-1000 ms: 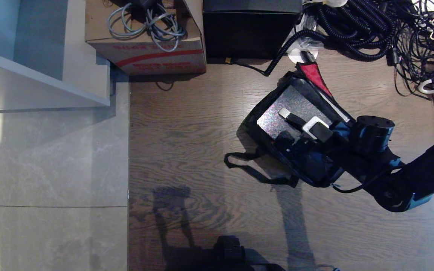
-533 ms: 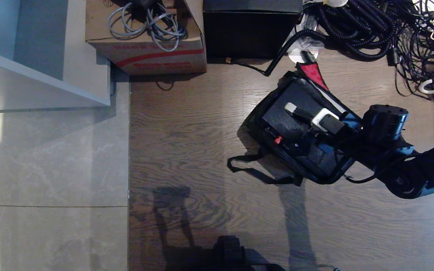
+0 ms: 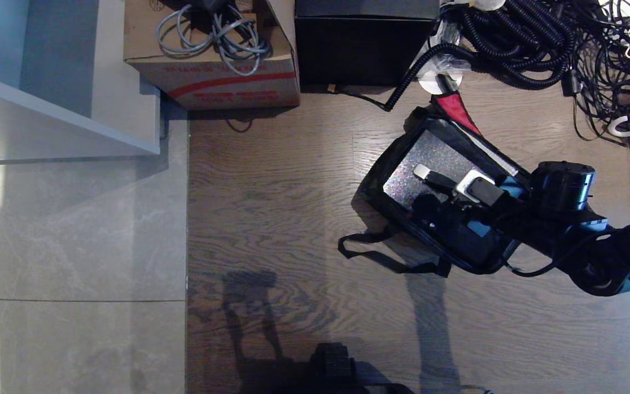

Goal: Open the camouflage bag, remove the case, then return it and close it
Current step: Grip the handle

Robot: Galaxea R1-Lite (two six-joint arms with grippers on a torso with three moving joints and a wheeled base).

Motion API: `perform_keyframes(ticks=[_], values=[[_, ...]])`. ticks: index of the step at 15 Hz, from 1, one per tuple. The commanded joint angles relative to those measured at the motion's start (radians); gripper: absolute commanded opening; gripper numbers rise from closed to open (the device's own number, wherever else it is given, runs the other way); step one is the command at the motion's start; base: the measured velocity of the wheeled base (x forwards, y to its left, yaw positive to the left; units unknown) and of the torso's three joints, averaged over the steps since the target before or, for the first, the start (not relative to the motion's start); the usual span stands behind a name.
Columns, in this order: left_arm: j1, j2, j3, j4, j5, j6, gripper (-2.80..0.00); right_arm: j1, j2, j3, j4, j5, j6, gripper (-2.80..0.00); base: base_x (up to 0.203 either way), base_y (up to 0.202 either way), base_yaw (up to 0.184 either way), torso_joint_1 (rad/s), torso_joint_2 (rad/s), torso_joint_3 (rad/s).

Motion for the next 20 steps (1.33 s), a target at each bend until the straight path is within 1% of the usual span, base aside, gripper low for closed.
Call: perform_keyframes(ticks=[1,2,4,5,7,9,10,11,12,13,14,16,17,20], values=[[0.0,-0.002,0.0,0.0,0.0,-0.001,-2.8,0.021,0.001,0.014,0.001,-0.029,0.002,0.0,0.0,0.0,0.0,0.0,0.0,0.0],[0.0,-0.002,0.0,0.0,0.0,0.0,-2.8,0.028,0.0,0.019,0.001,-0.034,0.009,0.0,0.0,0.0,0.0,0.0,0.0,0.0],[0.0,-0.002,0.0,0.0,0.0,-0.001,-2.8,0.088,-0.015,0.051,0.012,-0.067,0.074,0.0,0.0,0.0,0.0,0.0,0.0,0.0],[0.0,-0.002,0.0,0.0,0.0,0.0,-2.8,0.123,-0.026,0.061,0.027,-0.101,0.129,0.0,0.0,0.0,0.0,0.0,0.0,0.0],[0.0,-0.001,0.0,0.0,0.0,0.0,-2.8,0.201,-0.054,0.07,0.095,-0.144,0.259,0.0,0.0,0.0,0.0,0.0,0.0,0.0],[0.0,-0.002,0.0,-0.001,0.0,0.0,-2.8,0.253,-0.111,0.073,0.149,-0.171,0.347,0.0,0.0,0.0,0.0,0.0,0.0,0.0],[0.0,-0.002,0.0,0.0,0.0,0.0,-2.8,0.273,-0.132,0.065,0.156,-0.176,0.405,0.0,0.0,0.0,0.0,0.0,0.0,0.0],[0.0,0.0,0.0,0.0,0.0,0.0,-2.8,0.282,-0.139,0.048,0.161,-0.203,0.422,0.0,0.0,0.0,0.0,0.0,0.0,0.0],[0.0,-0.002,0.0,0.0,0.0,0.0,-2.8,0.287,-0.143,0.037,0.161,-0.278,0.422,0.0,0.0,0.0,0.0,0.0,0.0,0.0],[0.0,-0.002,0.0,0.0,0.0,0.0,-2.8,0.295,-0.149,0.027,0.159,-0.366,0.402,0.0,0.0,0.0,0.0,0.0,0.0,0.0],[0.0,-0.001,0.0,0.0,0.0,0.0,-2.8,0.299,-0.151,0.024,0.154,-0.415,0.347,0.0,0.0,0.0,0.0,0.0,0.0,0.0],[0.0,-0.002,0.0,0.0,0.0,0.0,-2.8,0.299,-0.146,0.033,0.144,-0.434,0.268,0.0,0.0,0.0,0.0,0.0,0.0,0.0],[0.0,-0.002,0.0,-0.001,0.0,-0.001,-2.8,0.293,-0.147,0.026,0.119,-0.439,0.246,0.0,0.0,0.0,0.0,0.0,0.0,0.0],[0.0,-0.001,0.0,0.0,0.0,-0.001,-2.8,0.287,-0.155,0.034,0.115,-0.447,0.244,0.0,0.0,0.0,0.0,0.0,0.0,0.0]])
